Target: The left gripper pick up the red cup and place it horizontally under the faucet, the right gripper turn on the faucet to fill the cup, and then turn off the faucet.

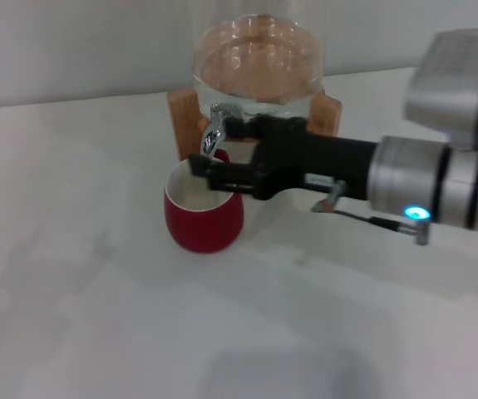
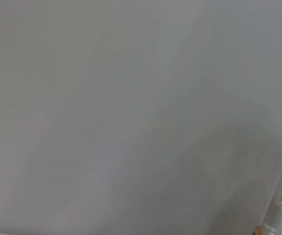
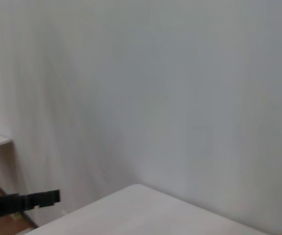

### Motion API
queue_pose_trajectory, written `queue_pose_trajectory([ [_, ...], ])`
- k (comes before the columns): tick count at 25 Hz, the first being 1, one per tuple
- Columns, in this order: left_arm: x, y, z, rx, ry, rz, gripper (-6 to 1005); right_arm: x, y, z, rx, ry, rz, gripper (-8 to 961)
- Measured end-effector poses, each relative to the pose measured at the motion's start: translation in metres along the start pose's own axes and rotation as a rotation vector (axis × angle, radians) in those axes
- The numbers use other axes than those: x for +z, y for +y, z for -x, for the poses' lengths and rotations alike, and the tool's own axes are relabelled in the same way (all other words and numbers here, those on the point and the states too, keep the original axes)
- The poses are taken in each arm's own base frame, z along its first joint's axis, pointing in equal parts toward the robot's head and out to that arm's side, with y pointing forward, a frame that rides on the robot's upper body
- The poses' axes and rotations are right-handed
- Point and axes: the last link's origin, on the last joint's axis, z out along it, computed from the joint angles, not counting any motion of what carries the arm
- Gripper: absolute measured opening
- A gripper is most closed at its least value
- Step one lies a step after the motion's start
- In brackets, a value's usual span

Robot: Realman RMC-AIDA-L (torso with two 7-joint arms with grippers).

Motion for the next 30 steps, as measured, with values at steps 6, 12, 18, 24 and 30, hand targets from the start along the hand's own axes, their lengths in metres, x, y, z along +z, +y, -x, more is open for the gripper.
queue_pose_trajectory([
  [6, -0.002, 0.004, -0.005, 0.033, 0.002, 0.029, 865, -0.043, -0.015, -0.005, 0.025, -0.010, -0.077, 780],
  [12, -0.013, 0.019, -0.013, 0.212, -0.079, 0.080, 863, -0.073, -0.032, -0.017, 0.071, -0.008, -0.166, 780],
  [18, -0.029, 0.035, -0.016, 0.216, -0.054, 0.094, 864, -0.075, -0.036, -0.024, 0.091, 0.004, -0.179, 780],
  [24, -0.041, 0.034, -0.009, 0.112, 0.020, 0.091, 865, -0.076, -0.041, -0.024, 0.092, 0.002, -0.189, 781],
  [30, -0.044, 0.027, 0.001, 0.013, 0.064, 0.074, 863, -0.073, -0.044, -0.023, 0.092, 0.005, -0.185, 781],
])
